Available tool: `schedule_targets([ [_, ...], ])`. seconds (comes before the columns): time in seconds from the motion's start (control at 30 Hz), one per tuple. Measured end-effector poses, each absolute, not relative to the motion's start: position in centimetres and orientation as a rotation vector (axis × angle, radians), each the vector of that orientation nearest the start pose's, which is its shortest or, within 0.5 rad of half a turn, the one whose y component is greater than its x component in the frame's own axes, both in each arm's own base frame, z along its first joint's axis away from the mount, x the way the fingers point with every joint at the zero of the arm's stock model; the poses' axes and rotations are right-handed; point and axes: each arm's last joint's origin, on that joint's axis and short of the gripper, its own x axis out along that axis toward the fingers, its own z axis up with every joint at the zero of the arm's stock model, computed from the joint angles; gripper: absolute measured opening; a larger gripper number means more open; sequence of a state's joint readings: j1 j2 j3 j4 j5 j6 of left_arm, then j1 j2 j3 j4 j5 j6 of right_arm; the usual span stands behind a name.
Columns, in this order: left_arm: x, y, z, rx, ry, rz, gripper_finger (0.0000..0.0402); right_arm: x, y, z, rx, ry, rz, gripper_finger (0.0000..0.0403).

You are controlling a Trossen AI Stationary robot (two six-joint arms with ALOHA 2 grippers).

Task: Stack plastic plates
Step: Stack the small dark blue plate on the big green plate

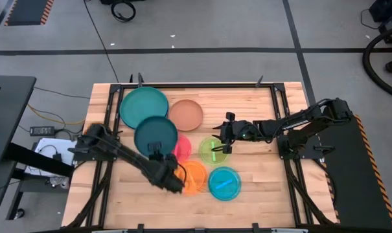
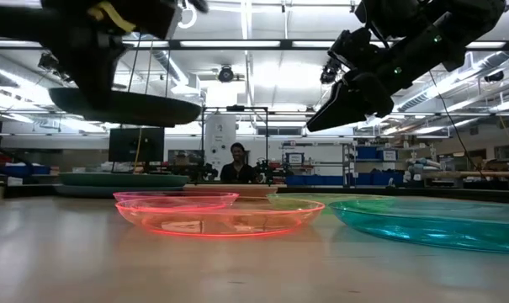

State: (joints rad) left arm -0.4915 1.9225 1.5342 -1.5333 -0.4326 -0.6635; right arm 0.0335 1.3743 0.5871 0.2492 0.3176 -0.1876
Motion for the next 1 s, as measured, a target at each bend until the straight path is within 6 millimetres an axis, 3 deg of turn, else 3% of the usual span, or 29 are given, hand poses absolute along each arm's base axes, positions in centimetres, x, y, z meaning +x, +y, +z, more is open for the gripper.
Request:
schedule_targets([
  [0.2,27.3,-8.9,21.9,0.315,1.511,0.491,0.0013,26.6,0.0,18.3,-0.270,0.552,-0.227,0.0148],
  [0.63,22.1,0.8,17.1,0.258,1.546,0.476,0.0013,26.6,-0.4,18.3,-0.316,0.565,-0.241,0.0146],
  [0.83,21.7,3.5,17.8,0.233,1.532,0.476,0.0013,26.7,-1.5,18.8,-0.341,0.526,-0.324,0.0145],
  [1.0,21.7,5.9,18.1,0.103,1.488,0.460,0.0013,26.7,-2.3,18.8,-0.301,0.515,-0.355,0.0145],
])
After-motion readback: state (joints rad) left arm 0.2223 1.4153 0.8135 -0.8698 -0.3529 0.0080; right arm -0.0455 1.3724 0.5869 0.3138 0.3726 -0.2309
